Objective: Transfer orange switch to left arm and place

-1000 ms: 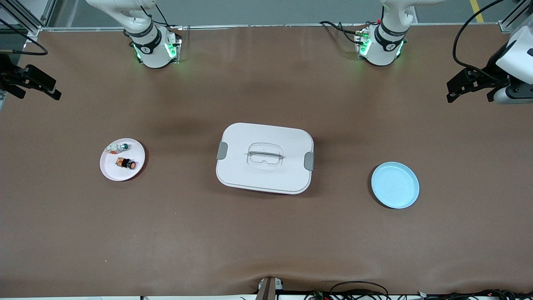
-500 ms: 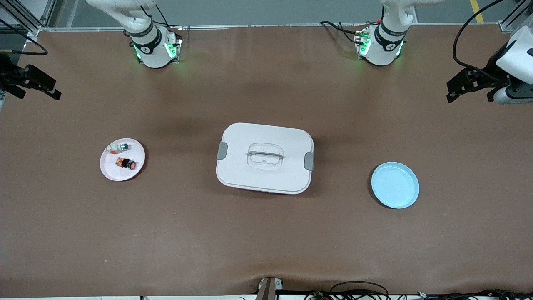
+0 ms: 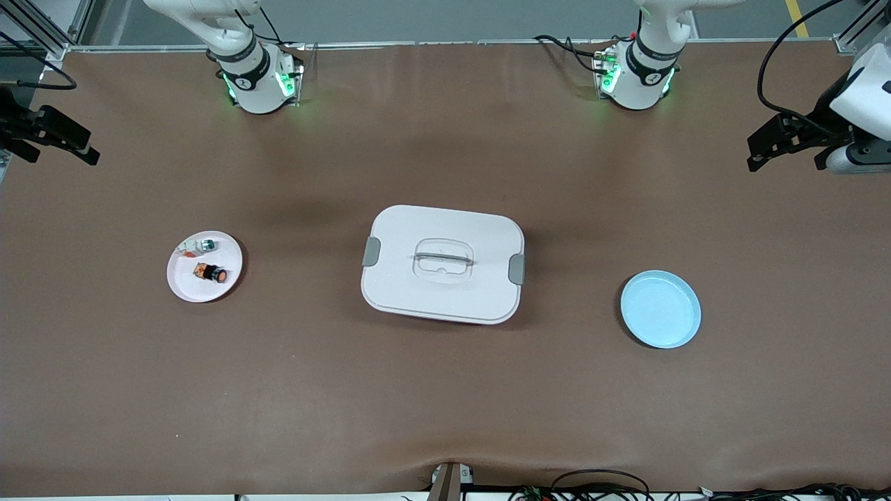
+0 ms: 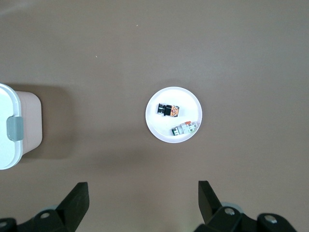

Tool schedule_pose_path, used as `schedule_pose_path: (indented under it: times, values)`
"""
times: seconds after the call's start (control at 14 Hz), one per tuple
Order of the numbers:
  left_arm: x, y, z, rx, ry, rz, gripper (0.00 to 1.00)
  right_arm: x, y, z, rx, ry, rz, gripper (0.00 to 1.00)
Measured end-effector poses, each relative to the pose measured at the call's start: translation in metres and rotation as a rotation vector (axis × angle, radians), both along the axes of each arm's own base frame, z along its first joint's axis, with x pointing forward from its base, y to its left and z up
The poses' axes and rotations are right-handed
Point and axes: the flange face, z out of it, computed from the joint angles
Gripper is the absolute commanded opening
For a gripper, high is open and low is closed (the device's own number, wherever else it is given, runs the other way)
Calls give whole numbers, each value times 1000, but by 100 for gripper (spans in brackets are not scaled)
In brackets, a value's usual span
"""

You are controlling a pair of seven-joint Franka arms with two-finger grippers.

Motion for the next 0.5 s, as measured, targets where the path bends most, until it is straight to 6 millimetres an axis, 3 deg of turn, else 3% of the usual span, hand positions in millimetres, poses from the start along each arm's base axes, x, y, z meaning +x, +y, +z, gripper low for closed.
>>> schedule_pose_path:
  times: [0.29, 0.5]
  values:
    - [0, -1, -1, 0, 3, -2, 100, -2, -22, -6, 4, 41, -44, 100]
    - [0, -1, -1, 0, 5, -2, 100, 14, -27, -36, 8, 101, -51, 100]
